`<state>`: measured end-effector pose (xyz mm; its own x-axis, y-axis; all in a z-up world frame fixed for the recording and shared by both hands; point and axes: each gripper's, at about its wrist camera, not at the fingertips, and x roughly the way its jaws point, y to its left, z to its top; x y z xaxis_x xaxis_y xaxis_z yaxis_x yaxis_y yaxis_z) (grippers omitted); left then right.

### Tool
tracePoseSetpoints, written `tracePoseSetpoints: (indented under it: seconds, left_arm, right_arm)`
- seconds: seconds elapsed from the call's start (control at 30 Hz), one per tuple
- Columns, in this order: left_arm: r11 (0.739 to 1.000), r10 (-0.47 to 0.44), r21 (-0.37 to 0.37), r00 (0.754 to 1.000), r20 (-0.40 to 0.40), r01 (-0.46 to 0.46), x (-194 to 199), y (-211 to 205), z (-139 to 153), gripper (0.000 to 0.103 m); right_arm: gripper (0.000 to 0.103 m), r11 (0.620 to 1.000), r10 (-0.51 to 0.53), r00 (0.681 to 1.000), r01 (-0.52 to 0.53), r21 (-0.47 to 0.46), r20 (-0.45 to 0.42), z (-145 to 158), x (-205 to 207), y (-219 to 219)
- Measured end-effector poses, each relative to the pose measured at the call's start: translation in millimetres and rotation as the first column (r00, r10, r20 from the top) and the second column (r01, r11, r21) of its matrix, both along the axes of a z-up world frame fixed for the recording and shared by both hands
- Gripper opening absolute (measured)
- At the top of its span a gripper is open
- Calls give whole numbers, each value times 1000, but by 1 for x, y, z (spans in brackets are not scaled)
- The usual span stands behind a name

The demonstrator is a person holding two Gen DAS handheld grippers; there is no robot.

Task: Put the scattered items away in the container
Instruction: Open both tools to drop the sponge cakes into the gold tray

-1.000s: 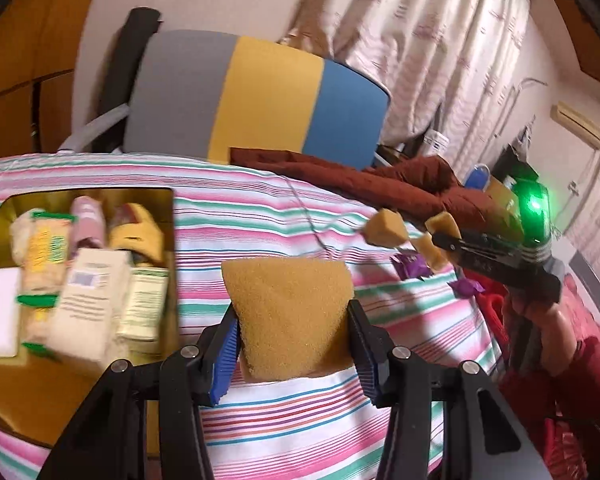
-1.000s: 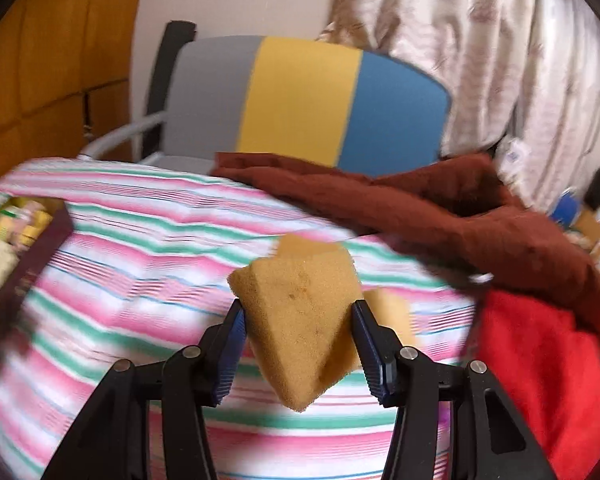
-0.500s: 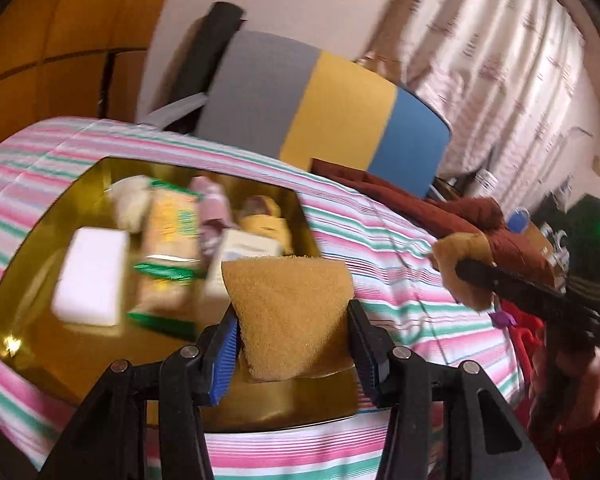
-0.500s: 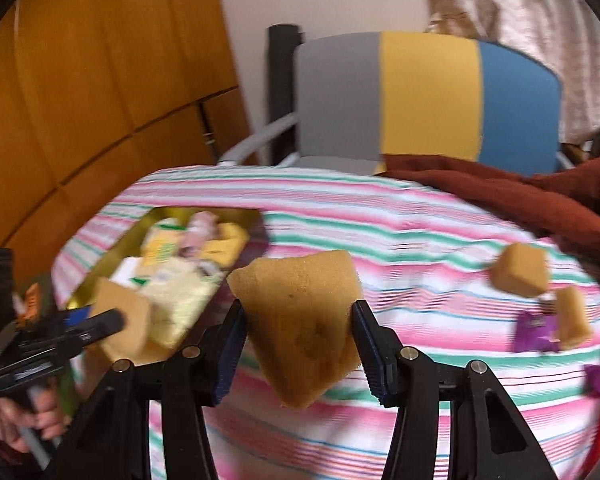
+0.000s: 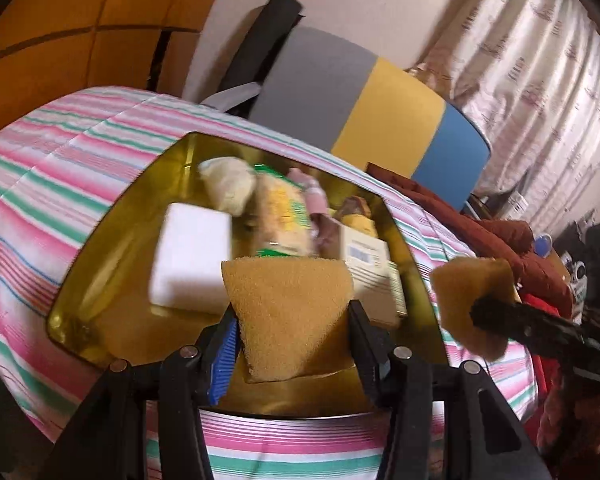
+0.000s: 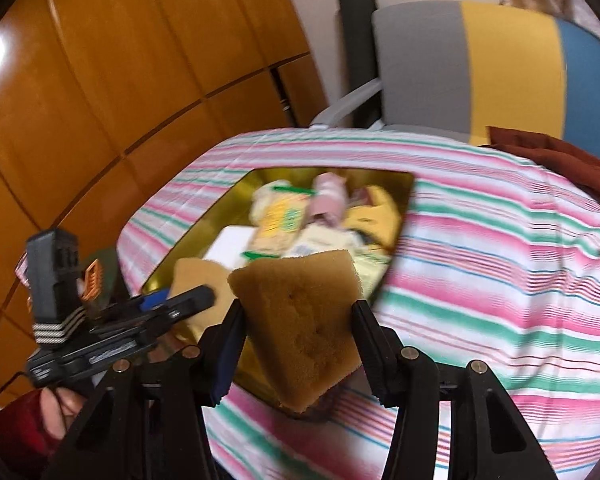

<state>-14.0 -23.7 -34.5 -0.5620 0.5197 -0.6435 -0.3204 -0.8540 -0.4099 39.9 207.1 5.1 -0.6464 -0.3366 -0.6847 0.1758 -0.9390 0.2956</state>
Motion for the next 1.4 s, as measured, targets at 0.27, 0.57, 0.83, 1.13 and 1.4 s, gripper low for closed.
tracePoseSetpoints:
  seconds: [0.27, 0.57, 0.83, 1.13, 1.4]
  left_arm:
    - [997, 47, -57, 999, 12, -47, -15, -25, -11, 52]
    - [991, 118, -62, 993, 25, -117, -20, -48, -10, 65]
    - [985, 168, 31, 983, 74, -171, -25, -64, -9, 74]
    - [971, 222, 73, 971, 83, -228, -21, -65, 1, 74]
    - [988, 141, 55, 990, 33, -142, -14, -32, 14, 74]
  right_arm:
    - [54, 993, 111, 993, -113, 34, 37, -9, -18, -58]
    - [59, 988, 138, 987, -143, 60, 81, -29, -45, -91]
    - [81, 994, 104, 994, -105, 31, 38, -19, -37, -83]
    - [81, 998, 55, 998, -55, -24, 23, -13, -25, -59]
    - [81, 999, -1, 1000, 1, -49, 8, -8, -17, -32]
